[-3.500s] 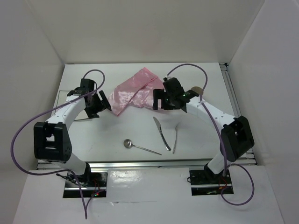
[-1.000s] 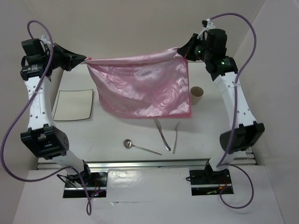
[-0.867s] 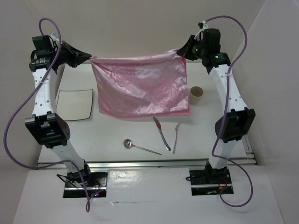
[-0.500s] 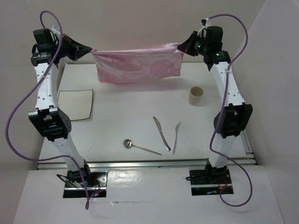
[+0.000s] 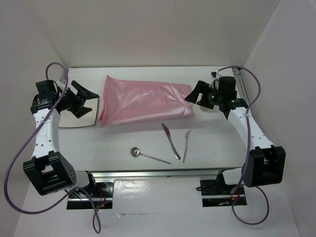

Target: Set the dinner table for one person

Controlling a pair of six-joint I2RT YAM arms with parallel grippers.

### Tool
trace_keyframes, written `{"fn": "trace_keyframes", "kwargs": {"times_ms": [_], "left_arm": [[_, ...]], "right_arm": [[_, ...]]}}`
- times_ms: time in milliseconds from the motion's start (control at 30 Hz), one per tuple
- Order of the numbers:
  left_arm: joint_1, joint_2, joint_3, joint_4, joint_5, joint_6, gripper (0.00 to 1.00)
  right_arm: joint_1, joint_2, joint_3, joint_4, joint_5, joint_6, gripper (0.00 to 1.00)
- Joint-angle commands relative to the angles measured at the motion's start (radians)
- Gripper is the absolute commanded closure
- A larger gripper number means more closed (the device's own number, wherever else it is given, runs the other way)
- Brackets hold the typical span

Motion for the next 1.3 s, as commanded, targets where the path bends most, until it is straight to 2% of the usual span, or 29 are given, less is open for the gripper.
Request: {"fn": "trace_keyframes", "kwargs": {"times_ms": [0,100,167,200,233,267,300,367,400,533,733,1033,1267], "left_arm": [[0.008,-0.041,0.021,-0.093,-0.055,0.136,0.00],[0.008,-0.041,0.077,-0.142,-0.090,0.149,0.00],[-0.029,-0.051,0.086,-0.119,-0.143,0.149,0.12],[-0.047,-0.051,0.098,-0.105,-0.161,0.138,0.24],[-0.070,-0.037,0.098,-0.088,-0.170,0.138,0.66],[-0.122,-0.006,0.098,-0.044,-0.197,0.126,0.85],[-0.149,0.021,0.089,-0.035,-0.213,0.126,1.00],[-0.198,0.092,0.098,-0.024,-0.224,0.126,1.00],[-0.242,0.174,0.098,-0.024,-0.272,0.126,1.00],[-0.299,0.329,0.110,-0.024,-0.375,0.126,1.00],[-0.344,0.452,0.066,0.034,-0.420,0.106,1.00],[-0.403,0.690,0.147,0.002,-0.477,0.106,1.00],[-0.422,0.762,0.207,-0.013,-0.480,0.106,1.00]], "right_arm": [[-0.004,-0.109,-0.043,-0.050,0.018,-0.060,0.04],[-0.004,-0.167,-0.025,-0.087,0.052,-0.069,0.02],[-0.004,-0.179,0.008,-0.087,0.064,-0.060,0.05],[-0.004,-0.179,0.020,-0.087,0.064,-0.060,0.07],[-0.004,-0.170,0.029,-0.074,0.064,-0.046,0.15],[-0.004,-0.144,0.029,-0.049,0.064,-0.026,0.42],[0.010,-0.123,0.040,-0.038,0.051,-0.012,0.61],[0.043,-0.060,0.058,-0.024,0.028,-0.012,0.87],[0.071,0.024,0.072,-0.024,0.043,-0.012,1.00],[0.192,0.258,0.193,-0.112,0.112,-0.032,1.00],[0.192,0.422,0.186,-0.079,0.155,0.016,1.00],[0.202,0.685,0.354,-0.175,0.377,0.025,1.00],[0.211,0.866,0.511,-0.246,0.489,0.034,1.00]]}}
